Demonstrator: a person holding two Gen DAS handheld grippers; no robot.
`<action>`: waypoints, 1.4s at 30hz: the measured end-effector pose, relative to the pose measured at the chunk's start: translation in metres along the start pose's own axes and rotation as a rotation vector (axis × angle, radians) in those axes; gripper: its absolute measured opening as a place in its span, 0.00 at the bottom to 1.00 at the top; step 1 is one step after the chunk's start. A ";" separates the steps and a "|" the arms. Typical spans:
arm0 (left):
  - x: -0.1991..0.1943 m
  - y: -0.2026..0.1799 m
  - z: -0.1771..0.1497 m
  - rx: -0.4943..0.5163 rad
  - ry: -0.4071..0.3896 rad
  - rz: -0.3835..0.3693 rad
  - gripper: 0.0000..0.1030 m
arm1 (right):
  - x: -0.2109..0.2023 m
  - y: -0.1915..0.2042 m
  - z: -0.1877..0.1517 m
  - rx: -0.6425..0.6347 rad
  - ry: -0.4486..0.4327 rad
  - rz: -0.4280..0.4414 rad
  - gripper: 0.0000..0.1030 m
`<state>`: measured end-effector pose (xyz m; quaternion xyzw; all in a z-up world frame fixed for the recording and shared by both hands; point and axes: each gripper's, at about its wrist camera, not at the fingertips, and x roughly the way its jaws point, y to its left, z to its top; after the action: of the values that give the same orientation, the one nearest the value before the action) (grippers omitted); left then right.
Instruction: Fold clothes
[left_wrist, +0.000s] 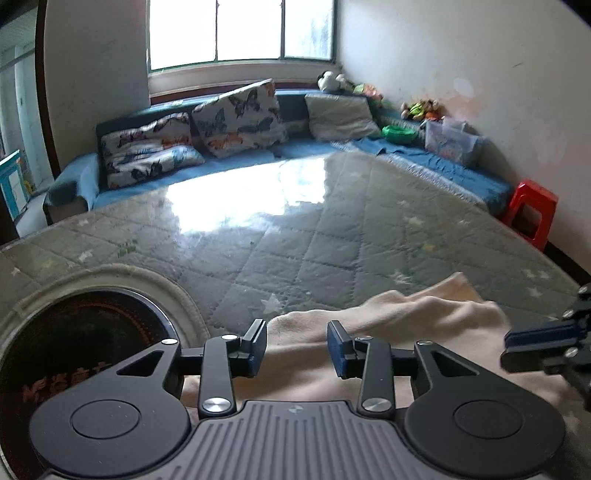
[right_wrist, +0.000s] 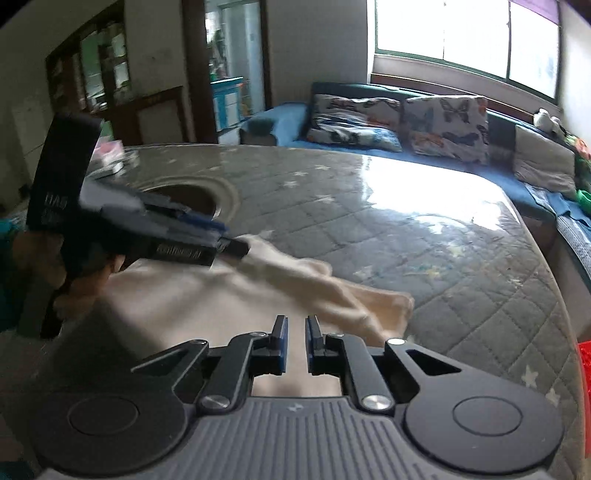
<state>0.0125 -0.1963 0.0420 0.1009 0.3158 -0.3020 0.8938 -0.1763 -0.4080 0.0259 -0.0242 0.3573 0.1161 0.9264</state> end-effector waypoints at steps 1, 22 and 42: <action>-0.009 -0.002 -0.003 0.007 -0.011 -0.005 0.38 | -0.004 0.004 -0.003 -0.005 -0.003 0.004 0.08; -0.055 -0.040 -0.075 -0.007 -0.020 -0.099 0.39 | -0.004 0.018 -0.050 0.030 -0.036 0.006 0.11; -0.091 0.014 -0.089 -0.175 -0.053 -0.012 0.41 | -0.022 0.008 -0.040 0.069 -0.042 0.024 0.16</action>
<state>-0.0799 -0.1084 0.0299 0.0127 0.3176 -0.2812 0.9055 -0.2198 -0.4092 0.0112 0.0145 0.3418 0.1154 0.9325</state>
